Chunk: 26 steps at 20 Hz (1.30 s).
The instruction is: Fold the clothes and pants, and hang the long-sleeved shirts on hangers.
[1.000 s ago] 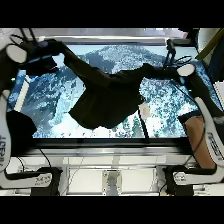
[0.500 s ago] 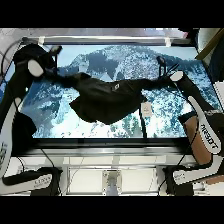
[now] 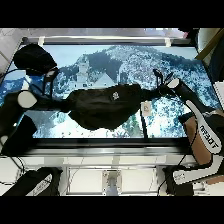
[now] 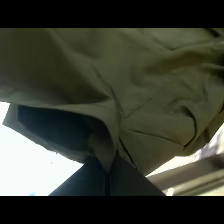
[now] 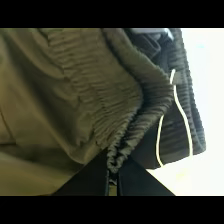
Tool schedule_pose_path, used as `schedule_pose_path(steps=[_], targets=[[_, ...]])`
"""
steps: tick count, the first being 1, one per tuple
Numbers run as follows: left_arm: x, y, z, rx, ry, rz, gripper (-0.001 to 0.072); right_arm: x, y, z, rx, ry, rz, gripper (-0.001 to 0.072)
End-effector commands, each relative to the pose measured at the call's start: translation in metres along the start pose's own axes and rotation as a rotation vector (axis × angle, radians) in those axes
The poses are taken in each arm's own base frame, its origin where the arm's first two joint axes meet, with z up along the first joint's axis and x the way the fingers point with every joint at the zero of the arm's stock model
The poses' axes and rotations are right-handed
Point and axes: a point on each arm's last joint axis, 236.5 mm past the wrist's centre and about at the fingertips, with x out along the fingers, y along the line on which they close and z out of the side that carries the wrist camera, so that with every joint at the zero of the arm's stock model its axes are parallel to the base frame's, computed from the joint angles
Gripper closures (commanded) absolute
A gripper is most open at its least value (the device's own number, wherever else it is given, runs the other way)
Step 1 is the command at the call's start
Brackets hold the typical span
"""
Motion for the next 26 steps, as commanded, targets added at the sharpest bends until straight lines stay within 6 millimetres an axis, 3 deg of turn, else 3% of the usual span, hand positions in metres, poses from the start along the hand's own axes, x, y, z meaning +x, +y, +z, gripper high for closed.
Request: schedule_pose_path(steps=[1,3,5,10,12,15,16,17,18,19,22,24,26], targets=[[-0.029,-0.013,0.005,-0.045,-0.093,-0.024,0.0700,-0.017,0.014,0.031,-0.033,-0.063,0.017,0.0693],[-0.033,-0.025,-0.016,-0.028,-0.026,-0.045,0.0700,-0.024,0.016,0.036,-0.065,-0.060,0.006,0.0693],[-0.026,-0.036,-0.042,-0.016,0.065,-0.063,0.0700,-0.020,0.009,0.021,-0.072,-0.010,-0.013,0.0693],[0.028,-0.046,-0.121,-0.038,0.241,-0.070,0.0700,0.003,-0.020,-0.011,-0.039,0.077,-0.073,0.0693],[0.039,-0.044,-0.136,-0.056,0.274,-0.062,0.0699,0.013,-0.026,-0.017,-0.027,0.097,-0.075,0.0693],[0.042,-0.043,-0.140,-0.058,0.292,-0.057,0.0691,0.015,-0.028,-0.017,-0.027,0.101,-0.078,0.0691],[0.042,-0.044,-0.140,-0.058,0.293,-0.061,0.0561,0.012,-0.024,-0.016,-0.034,0.110,-0.071,0.0691],[0.042,-0.045,-0.140,-0.063,0.292,-0.067,0.0246,0.007,-0.020,-0.014,-0.045,0.122,-0.064,0.0691],[0.041,-0.048,-0.140,-0.072,0.294,-0.079,0.0035,0.000,-0.016,-0.012,-0.069,0.142,-0.063,0.0689],[0.040,-0.053,-0.139,-0.085,0.294,-0.097,0.0002,-0.010,-0.012,-0.009,-0.097,0.159,-0.067,0.0639],[0.029,-0.064,-0.129,-0.092,0.253,-0.136,0.0002,-0.056,-0.001,0.013,-0.202,0.155,-0.120,0.0259],[0.016,-0.062,-0.112,-0.102,0.182,-0.144,0.0003,-0.079,0.000,0.040,-0.255,0.079,-0.174,0.0178],[0.000,-0.052,-0.091,-0.138,0.095,-0.136,0.0008,-0.080,-0.006,0.053,-0.227,0.052,-0.176,0.0169]])
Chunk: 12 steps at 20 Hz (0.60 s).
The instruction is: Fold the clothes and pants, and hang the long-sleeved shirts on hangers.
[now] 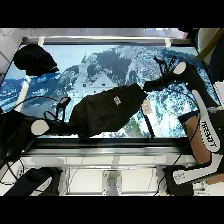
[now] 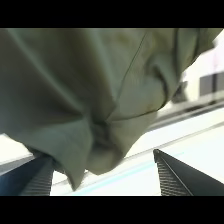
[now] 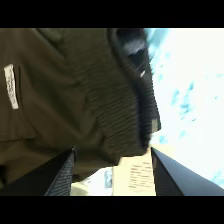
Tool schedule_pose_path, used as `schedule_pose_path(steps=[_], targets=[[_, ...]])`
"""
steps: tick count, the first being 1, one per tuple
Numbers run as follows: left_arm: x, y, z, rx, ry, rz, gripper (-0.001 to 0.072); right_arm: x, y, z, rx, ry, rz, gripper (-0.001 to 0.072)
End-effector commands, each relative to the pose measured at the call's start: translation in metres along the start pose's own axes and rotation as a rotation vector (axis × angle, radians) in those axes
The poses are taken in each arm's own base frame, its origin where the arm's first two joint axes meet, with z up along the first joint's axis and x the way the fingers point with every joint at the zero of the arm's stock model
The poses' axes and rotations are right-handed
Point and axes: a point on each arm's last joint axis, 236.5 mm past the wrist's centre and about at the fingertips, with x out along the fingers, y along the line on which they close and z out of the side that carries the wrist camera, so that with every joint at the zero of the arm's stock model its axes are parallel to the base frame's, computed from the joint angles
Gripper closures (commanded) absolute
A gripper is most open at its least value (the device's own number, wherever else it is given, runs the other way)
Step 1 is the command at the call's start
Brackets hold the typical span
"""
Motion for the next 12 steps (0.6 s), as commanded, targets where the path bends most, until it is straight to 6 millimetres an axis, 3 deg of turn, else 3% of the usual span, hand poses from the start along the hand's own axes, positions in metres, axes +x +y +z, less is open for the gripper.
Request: schedule_pose_path(steps=[1,5,7,12], targets=[[-0.031,0.005,0.026,-0.049,-0.133,-0.009,0.0008,-0.009,-0.014,0.011,0.014,0.003,-0.014,0.0165],[-0.067,0.023,0.050,-0.183,-0.281,0.004,0.0009,0.036,-0.027,-0.012,0.151,0.119,0.234,0.0138],[-0.080,0.030,0.054,-0.234,-0.331,0.009,0.0009,0.046,-0.026,-0.011,0.193,0.117,0.361,0.0022],[-0.091,0.035,0.057,-0.300,-0.375,0.006,0.0010,0.072,-0.046,-0.019,0.212,0.169,0.393,0.0022]])
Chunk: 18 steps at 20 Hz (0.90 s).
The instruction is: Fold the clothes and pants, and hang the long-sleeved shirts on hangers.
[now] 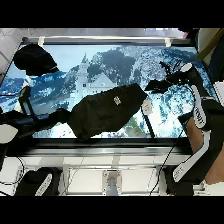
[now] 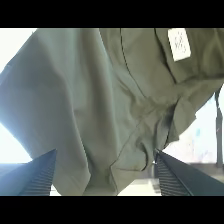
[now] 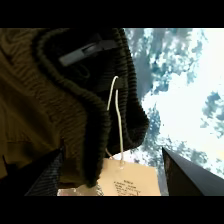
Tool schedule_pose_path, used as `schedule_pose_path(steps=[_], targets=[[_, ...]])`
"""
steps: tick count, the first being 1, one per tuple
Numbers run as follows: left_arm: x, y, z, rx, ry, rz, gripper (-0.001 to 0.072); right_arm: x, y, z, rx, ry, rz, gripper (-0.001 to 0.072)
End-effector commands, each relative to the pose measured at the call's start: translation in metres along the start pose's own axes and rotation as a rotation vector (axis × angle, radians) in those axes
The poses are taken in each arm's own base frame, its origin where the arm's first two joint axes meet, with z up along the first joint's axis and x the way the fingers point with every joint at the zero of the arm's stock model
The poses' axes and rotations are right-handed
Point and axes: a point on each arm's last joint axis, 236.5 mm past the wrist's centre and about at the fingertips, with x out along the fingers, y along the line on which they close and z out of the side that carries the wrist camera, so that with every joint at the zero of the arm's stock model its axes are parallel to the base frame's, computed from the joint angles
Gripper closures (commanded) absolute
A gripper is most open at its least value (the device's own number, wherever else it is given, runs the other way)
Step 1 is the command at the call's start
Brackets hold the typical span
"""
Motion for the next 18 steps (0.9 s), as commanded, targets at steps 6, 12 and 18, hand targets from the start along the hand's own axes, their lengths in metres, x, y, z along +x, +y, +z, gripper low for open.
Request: schedule_pose_path(steps=[6,12,18], targets=[[-0.006,0.002,0.006,-0.067,-0.031,0.002,0.0011,0.034,-0.007,-0.006,0.019,0.078,0.139,0.0028],[-0.006,0.003,0.006,-0.067,-0.030,0.003,0.0011,0.066,0.007,-0.018,-0.031,0.152,0.134,0.0050],[-0.006,0.003,0.006,-0.065,-0.031,0.006,0.0011,0.094,0.031,-0.013,-0.085,0.153,0.121,0.0423]])
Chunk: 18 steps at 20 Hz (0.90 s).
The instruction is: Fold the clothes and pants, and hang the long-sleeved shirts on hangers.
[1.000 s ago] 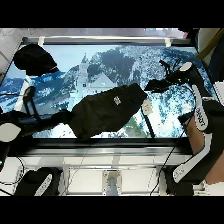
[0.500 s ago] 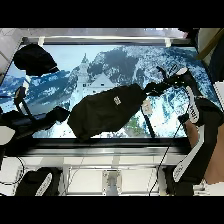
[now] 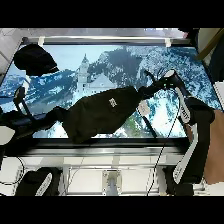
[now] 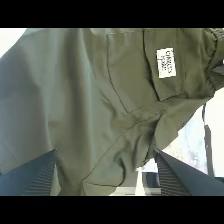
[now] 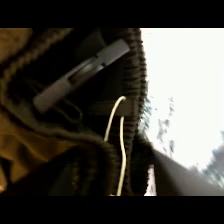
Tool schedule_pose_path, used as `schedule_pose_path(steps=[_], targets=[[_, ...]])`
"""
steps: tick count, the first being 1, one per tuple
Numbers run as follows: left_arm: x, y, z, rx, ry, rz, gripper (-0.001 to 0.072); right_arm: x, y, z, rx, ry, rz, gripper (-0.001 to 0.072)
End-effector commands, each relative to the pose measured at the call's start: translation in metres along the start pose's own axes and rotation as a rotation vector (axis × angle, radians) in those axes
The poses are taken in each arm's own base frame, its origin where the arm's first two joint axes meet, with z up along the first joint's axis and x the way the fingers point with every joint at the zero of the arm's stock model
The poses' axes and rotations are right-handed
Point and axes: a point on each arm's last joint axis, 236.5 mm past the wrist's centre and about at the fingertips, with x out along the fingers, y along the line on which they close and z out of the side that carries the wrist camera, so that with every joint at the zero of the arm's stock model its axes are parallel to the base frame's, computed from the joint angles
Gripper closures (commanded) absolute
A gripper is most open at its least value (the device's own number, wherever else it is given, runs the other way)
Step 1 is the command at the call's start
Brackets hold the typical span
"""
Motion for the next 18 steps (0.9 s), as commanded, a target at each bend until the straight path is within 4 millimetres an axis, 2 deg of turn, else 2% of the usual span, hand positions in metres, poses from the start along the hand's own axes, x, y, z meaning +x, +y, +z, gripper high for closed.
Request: schedule_pose_path(steps=[1,2,3,5,6,8,10,12,14,16,18], targets=[[0.000,0.002,0.001,0.004,-0.005,0.007,0.0011,0.009,0.015,0.011,-0.029,-0.021,0.011,0.0659],[0.000,0.002,0.001,0.005,-0.006,0.009,0.0011,0.003,0.025,0.015,-0.042,-0.031,0.029,0.0690],[0.000,0.002,0.001,0.005,-0.006,0.009,0.0011,-0.008,0.034,0.020,-0.061,-0.043,0.048,0.0690],[0.000,0.002,0.002,0.006,-0.009,0.008,0.0011,-0.044,0.055,0.034,-0.077,-0.088,0.053,0.0690],[0.000,0.002,0.002,0.006,-0.009,0.008,0.0010,-0.067,0.065,0.040,-0.084,-0.123,0.041,0.0691],[0.000,0.002,0.002,0.009,-0.009,0.008,0.0011,-0.128,0.080,0.051,-0.073,-0.241,0.000,0.0691],[0.000,0.002,0.002,0.010,-0.009,0.008,0.0011,-0.191,0.083,0.043,-0.033,-0.346,-0.045,0.0691],[-0.001,0.006,0.004,0.020,-0.015,0.026,0.0010,-0.254,0.084,0.017,0.018,-0.436,-0.090,0.0691],[-0.001,0.010,0.005,0.031,-0.021,0.044,0.0011,-0.318,0.082,-0.020,0.078,-0.529,-0.182,0.0692],[-0.001,0.012,0.007,0.036,-0.028,0.052,0.0011,-0.380,0.071,-0.071,0.156,-0.618,-0.346,0.0693],[-0.001,0.013,0.008,0.039,-0.034,0.054,0.0011,-0.435,0.061,-0.135,0.268,-0.696,-0.500,0.0693]])
